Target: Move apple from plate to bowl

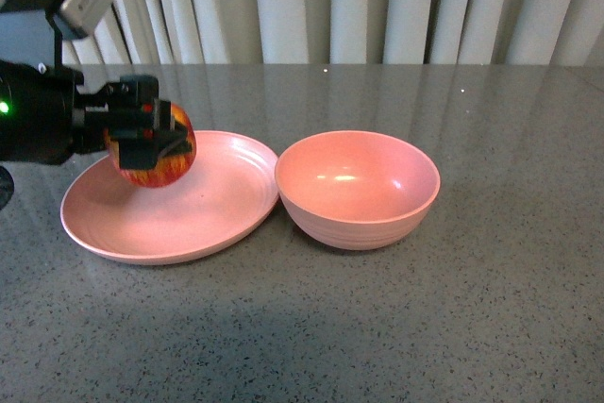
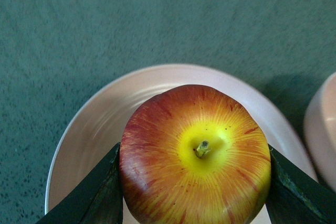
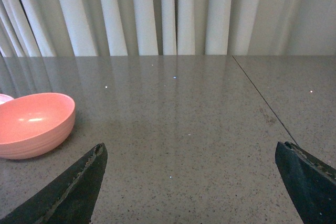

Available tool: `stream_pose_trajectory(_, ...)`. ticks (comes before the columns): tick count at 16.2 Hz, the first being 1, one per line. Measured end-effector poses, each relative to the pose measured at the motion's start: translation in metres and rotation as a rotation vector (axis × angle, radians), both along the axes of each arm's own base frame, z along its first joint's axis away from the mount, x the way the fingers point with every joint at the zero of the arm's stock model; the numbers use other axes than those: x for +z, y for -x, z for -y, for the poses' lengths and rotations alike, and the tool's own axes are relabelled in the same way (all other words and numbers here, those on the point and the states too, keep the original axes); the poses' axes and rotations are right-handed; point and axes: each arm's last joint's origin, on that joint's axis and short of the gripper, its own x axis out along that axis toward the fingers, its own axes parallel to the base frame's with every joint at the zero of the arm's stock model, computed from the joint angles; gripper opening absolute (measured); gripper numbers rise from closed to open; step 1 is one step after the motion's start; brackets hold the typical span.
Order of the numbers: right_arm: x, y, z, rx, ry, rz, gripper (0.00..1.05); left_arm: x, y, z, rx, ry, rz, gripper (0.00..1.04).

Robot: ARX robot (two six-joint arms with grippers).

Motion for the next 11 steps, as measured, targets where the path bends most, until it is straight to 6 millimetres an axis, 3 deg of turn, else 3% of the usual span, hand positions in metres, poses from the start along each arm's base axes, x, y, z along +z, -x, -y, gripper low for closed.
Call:
stream_pose_trajectory(2, 0.000, 0.000, 0.000, 0.000, 0.000, 0.000, 0.98, 0.027, 0.006, 0.015, -0.037, 0.009, 0.074, 0.66)
stream_pose_trajectory(5, 0.000, 0.000, 0.000, 0.000, 0.000, 0.000, 0.98, 0.053, 0.018, 0.057, -0.146, 0.022, 0.142, 0.66)
stream_pose_trajectory(8, 0.000, 0.000, 0.000, 0.000, 0.000, 0.000, 0.98, 0.046, 0.020, 0.099, -0.236, 0.010, 0.124, 0.65)
stream_pose_trajectory(11, 0.000, 0.000, 0.000, 0.000, 0.000, 0.000, 0.98, 0.028, 0.013, 0.124, -0.267, -0.005, 0.074, 0.65)
